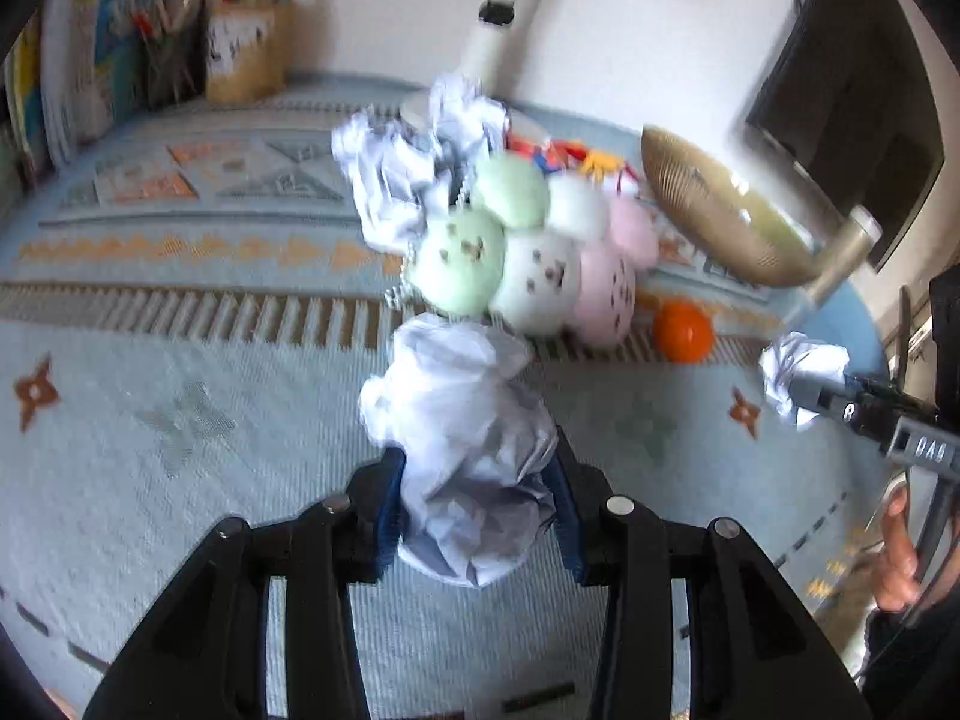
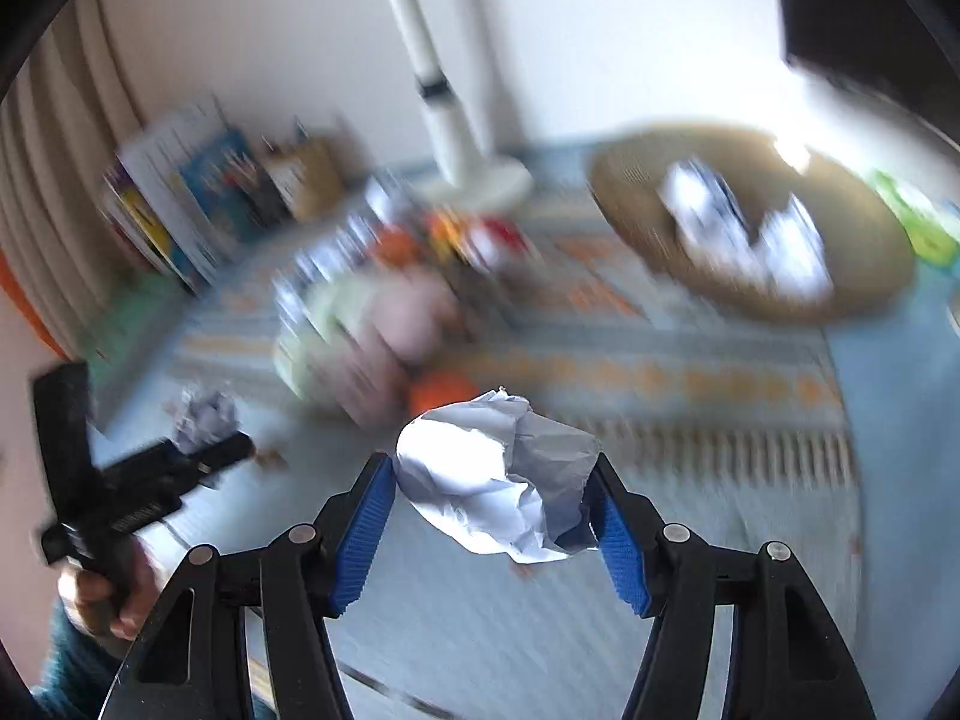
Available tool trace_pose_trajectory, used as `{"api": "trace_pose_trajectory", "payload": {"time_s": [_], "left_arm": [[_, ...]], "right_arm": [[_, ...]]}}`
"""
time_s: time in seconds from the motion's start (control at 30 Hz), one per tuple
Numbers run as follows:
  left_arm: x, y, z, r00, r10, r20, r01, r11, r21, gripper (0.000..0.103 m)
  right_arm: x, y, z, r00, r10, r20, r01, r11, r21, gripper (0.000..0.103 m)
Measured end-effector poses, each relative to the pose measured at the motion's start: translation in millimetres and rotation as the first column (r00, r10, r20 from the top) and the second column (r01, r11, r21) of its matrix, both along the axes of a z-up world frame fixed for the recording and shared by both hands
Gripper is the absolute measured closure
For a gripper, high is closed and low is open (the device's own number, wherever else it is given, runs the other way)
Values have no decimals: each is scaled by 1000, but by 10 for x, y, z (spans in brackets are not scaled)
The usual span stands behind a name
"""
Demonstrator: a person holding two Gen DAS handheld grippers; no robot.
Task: Organize objects
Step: 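Grasp a paper ball with the right tool while the left tool grasps another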
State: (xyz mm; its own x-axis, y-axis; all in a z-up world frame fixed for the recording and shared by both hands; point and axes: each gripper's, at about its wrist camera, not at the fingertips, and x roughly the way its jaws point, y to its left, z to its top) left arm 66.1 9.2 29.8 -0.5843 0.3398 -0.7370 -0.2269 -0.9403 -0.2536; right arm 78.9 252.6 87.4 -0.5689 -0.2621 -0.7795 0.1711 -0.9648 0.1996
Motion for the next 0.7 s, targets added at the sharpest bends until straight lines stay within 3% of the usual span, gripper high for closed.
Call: {"api": "trace_pose_trajectory", "payload": {"time_s": [0.07,0.13,0.17,0.2,0.23,0.33,0.43,0.6,0.67,0.7], "left_arm": [[7,73,37,1000,-9,10,10,999,-52,57],[9,58,72,1000,-7,14,8,998,-60,46],[18,38,71,1000,-17,26,19,998,-52,37],[24,19,75,999,-27,26,28,999,-42,15],[54,-34,93,1000,-14,7,14,999,-40,5],[100,-147,116,999,25,-21,-25,1000,-4,2],[95,-210,99,1000,17,8,-17,998,65,1],[73,-142,61,999,34,-5,-34,994,103,2],[85,-73,64,999,40,-23,-38,995,94,17],[72,-43,58,999,30,-17,-28,996,85,40]], "right_arm": [[-21,-8,-154,1000,-11,25,11,1000,22,40],[-7,-9,-210,1000,-16,15,15,1000,25,40],[12,-25,-212,1000,-7,-4,7,1000,26,39],[19,-28,-223,1000,2,-15,-2,1000,29,37],[28,-40,-228,1000,3,-14,-2,999,33,34],[84,-4,-280,1000,10,-8,-10,1000,-10,31],[105,105,-329,1000,17,17,-16,998,-63,18],[52,203,-327,999,-5,47,15,979,-205,18],[3,145,-313,998,-6,58,16,984,-177,18],[-13,94,-320,998,-8,59,16,990,-141,18]]}}
